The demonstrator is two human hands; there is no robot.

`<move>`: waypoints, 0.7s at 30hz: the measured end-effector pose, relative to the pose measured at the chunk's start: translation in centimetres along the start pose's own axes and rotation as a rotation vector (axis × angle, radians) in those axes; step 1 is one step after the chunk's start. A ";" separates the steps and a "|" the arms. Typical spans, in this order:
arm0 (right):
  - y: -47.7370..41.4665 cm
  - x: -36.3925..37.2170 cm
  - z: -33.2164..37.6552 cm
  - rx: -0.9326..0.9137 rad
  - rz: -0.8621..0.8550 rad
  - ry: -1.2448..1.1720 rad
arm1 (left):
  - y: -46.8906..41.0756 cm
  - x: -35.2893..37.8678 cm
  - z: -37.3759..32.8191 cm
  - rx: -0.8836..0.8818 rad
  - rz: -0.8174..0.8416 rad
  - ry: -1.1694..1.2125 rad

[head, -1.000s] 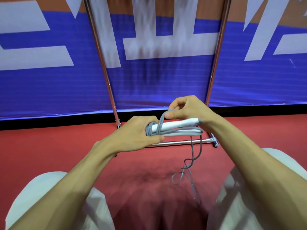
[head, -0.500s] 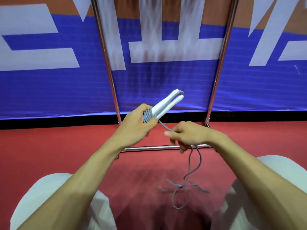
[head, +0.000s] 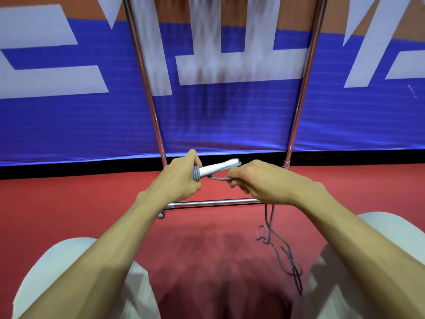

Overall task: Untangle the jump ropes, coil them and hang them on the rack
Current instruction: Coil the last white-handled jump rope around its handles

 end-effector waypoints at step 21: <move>0.9 -2.5 -2.7 0.295 -0.546 -0.717 | 4.2 -1.1 -3.9 0.229 0.216 0.221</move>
Point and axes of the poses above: each hand's wrist, its own y-axis away from the middle knuckle, its own x-axis out of the palm, z = x × y, the point moved 5 cm from there along -y, towards the middle knuckle, and after that the axes turned 14 degrees about -x, right-handed, at the moved point
